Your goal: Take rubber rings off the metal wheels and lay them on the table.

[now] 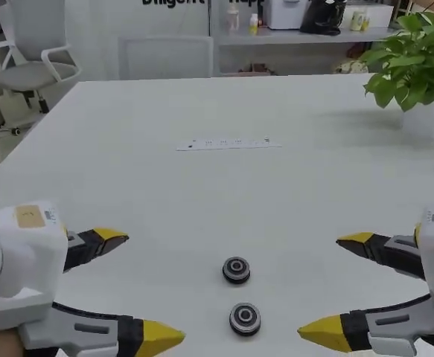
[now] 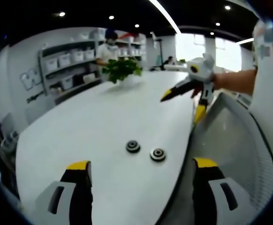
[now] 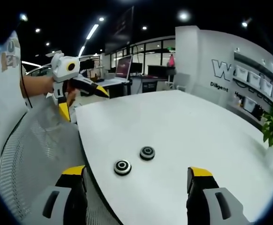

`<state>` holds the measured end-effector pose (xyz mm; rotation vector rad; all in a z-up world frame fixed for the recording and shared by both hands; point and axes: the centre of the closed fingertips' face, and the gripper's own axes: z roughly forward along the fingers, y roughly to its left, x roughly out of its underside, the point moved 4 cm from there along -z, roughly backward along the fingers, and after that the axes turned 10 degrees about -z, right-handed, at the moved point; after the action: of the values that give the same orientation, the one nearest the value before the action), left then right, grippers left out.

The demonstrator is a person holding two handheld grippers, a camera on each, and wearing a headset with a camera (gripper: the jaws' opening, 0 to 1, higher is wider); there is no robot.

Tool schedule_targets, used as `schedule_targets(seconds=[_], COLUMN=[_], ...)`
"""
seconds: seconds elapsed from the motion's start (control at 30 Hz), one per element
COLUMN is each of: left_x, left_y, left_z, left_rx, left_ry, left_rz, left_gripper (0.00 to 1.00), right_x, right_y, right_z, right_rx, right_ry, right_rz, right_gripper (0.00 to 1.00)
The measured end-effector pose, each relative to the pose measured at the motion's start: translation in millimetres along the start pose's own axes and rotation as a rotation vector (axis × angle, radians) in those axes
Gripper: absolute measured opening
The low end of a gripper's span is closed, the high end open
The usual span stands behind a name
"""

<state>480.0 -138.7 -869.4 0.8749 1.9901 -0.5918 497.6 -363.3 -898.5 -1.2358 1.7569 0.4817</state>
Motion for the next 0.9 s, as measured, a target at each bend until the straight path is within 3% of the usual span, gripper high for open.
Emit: schedule_targets(seconds=[0.57,0.9], left_x=[-0.5,3.3], left_y=[13.2,11.2], left_z=[32.6,58.5], left_rx=[0.047,0.075], left_ry=[0.043,0.085], left_rz=[-0.009,0.009], left_gripper=[0.83,0.8], right_x=[0.0,8.9], right_y=[-5.7,-5.3], right_z=[30.4,45.5], right_rx=[-0.069,-0.107], right_ry=[0.011,0.019], right_rz=[-0.058,-0.082], right_gripper=[0.82,0.76])
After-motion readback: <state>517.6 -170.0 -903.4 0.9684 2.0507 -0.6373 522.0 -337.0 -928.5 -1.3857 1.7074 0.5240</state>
